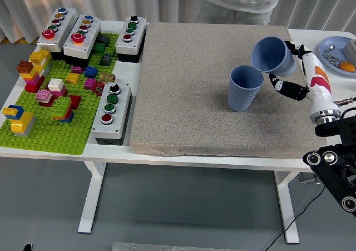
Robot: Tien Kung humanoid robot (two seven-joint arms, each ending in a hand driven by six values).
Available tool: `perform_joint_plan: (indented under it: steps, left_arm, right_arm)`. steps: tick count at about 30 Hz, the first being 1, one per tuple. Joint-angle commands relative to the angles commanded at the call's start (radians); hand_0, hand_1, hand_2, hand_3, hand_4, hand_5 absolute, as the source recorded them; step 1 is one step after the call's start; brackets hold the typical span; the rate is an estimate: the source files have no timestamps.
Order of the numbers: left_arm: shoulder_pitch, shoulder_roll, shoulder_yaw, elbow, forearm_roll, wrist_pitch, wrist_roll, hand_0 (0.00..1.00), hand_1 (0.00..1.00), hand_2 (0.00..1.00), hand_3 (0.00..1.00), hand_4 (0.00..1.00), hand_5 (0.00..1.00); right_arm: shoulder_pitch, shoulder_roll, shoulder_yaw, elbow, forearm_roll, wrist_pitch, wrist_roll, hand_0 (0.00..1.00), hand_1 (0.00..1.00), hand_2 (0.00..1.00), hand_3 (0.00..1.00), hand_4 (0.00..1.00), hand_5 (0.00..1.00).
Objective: Pick cup pour cup place
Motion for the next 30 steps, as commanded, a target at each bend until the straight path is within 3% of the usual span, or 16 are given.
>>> perform_joint_plan:
  steps: [17, 30]
  left_arm:
    - [0.001, 0.001, 0.002, 0.000, -0.001, 0.000, -0.001, 0.700, 0.670, 0.736, 0.674, 0.479, 0.969]
    - [-0.003, 0.001, -0.002, 0.000, 0.002, 0.000, -0.001, 0.700, 0.669, 0.734, 0.674, 0.479, 0.967]
  right_arm:
    - [0.004, -0.005, -0.028, 0.007, -0.080, -0.006, -0.020, 0.846, 0.703, 0.616, 0.687, 0.750, 0.234]
    - [0.016, -0.010, -0.028, -0.026, -0.110, -0.026, -0.004, 0.848, 0.704, 0.618, 0.687, 0.746, 0.227]
